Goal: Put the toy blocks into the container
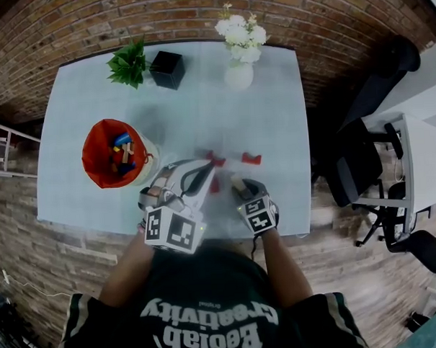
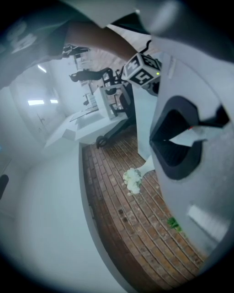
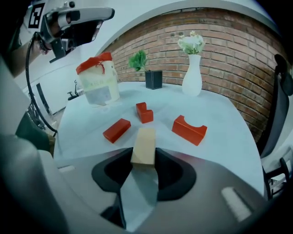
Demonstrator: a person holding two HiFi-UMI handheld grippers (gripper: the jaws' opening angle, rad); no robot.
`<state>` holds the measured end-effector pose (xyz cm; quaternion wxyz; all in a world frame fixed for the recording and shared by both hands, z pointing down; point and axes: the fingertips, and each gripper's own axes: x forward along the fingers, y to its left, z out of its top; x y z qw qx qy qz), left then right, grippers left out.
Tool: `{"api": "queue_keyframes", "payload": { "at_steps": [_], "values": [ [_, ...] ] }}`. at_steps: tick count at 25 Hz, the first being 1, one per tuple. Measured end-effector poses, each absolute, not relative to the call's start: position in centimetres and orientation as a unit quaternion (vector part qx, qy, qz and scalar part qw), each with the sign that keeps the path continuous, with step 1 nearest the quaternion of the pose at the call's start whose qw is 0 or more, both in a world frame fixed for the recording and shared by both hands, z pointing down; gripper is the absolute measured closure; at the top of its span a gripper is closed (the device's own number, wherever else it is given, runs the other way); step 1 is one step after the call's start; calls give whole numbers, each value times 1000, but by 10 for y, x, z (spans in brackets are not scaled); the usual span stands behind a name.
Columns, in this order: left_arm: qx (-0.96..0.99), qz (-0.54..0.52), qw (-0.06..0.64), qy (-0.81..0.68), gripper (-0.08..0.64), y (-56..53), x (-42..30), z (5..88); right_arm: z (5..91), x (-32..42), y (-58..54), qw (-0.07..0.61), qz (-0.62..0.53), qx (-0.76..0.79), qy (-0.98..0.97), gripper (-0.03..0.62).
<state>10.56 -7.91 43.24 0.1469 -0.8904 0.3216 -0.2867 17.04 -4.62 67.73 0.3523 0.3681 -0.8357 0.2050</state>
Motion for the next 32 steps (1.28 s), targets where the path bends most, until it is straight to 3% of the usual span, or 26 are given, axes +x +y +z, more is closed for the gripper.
{"api": "queue_keyframes", "payload": {
  "at_steps": [7,23,32],
  "values": [
    [-890,-280,139,333,557,-84,102,430,654,168,-57,330,192,378,-843,437],
    [-878,-240,193,367,557,-93,95,361,383,145,-81,143,-67,434,-887,437],
    [-872,-234,197,382,557,-96,80,349,360,112,-73,153,-97,392,-902,437]
  ]
}}
